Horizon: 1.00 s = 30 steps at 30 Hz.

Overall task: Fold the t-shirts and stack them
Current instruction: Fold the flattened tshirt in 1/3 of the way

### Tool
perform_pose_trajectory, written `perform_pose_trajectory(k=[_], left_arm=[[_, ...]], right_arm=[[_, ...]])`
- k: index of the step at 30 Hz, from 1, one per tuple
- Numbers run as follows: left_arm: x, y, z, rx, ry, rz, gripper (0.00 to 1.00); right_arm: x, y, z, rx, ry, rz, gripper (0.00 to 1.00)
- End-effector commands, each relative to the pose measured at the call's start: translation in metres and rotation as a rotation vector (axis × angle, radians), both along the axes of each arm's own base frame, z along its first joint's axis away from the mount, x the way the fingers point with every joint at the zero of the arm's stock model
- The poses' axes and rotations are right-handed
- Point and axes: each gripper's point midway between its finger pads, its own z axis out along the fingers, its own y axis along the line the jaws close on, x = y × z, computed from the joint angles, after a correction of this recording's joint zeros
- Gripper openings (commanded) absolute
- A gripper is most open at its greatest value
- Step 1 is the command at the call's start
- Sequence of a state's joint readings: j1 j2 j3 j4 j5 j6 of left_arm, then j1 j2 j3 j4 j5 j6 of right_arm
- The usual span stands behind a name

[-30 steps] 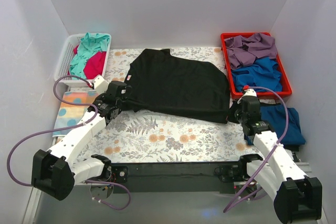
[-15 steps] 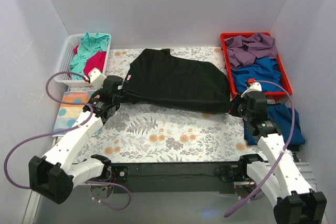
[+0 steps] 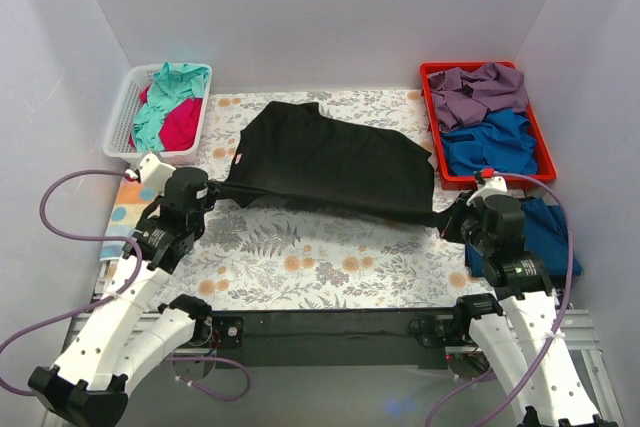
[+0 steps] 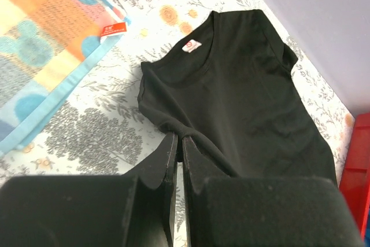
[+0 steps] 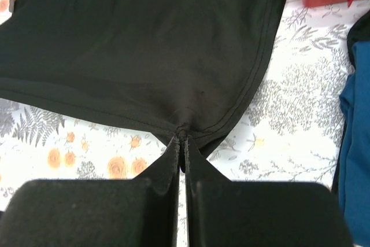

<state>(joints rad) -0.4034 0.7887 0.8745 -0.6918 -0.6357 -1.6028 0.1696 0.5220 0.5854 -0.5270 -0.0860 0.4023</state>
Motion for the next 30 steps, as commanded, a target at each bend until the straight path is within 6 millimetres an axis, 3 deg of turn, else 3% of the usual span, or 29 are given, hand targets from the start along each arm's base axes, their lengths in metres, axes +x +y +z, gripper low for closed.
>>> perform_pose_trajectory(k=[1,5,8,21,30], left_arm=[[-0.022,0.017,0.004,0.009,-0.005,0.055,0.00],[-0.027,0.019,0.004,0.008,-0.006,0.052,0.00],[-0.017,0.013,0.003,0.022,0.001,0.026,0.00],[0.071,-0.027,-0.013,0.080,0.031,-0.021,0.00],[0.106,-0.041,-0.047,0.130,0.110,-0.033,0.00]], right_arm=[[-0.014,0.003,0.009,0.032,0.008,0.016,0.01],[-0.020,0.005,0.011,0.040,0.011,0.029,0.01],[-0.019,0.003,0.005,0.032,0.027,0.019,0.01],[0.023,-0.010,-0.009,-0.033,0.033,-0.079,0.01],[0.042,-0.007,-0.055,-0.048,0.137,-0.085,0.01]])
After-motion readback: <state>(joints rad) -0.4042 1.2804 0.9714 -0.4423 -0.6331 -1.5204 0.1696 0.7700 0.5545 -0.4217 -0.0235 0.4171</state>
